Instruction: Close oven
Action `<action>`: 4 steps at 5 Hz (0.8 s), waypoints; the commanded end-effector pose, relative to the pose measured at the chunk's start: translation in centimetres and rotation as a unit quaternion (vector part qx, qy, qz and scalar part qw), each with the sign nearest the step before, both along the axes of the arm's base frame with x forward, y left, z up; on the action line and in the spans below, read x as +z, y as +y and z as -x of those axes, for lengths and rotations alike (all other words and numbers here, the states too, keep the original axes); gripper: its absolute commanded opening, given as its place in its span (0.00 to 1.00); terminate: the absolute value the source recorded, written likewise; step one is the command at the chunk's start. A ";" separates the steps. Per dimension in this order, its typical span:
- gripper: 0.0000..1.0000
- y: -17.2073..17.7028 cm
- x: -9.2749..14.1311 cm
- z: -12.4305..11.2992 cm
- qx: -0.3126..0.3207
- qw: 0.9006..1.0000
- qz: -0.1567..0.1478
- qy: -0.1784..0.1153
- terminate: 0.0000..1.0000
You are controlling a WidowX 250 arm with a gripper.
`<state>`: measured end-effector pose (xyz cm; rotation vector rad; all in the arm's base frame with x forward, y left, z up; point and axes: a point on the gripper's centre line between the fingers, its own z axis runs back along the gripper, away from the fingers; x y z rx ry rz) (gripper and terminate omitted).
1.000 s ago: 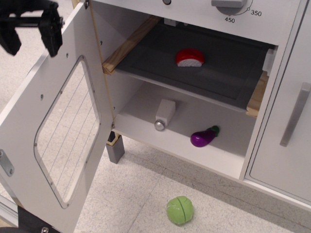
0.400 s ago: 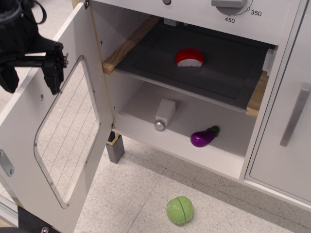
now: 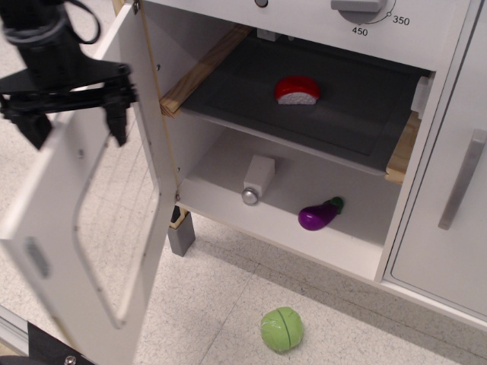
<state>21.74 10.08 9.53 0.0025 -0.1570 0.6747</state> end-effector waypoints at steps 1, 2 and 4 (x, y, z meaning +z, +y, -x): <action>1.00 -4.0 1.1 -4.8 0.081 0.997 0.006 -0.016 0.00; 1.00 -5.8 0.4 -7.8 0.154 0.988 -0.006 -0.007 0.00; 1.00 -8.2 -0.1 -11.7 0.201 0.979 0.012 -0.018 0.00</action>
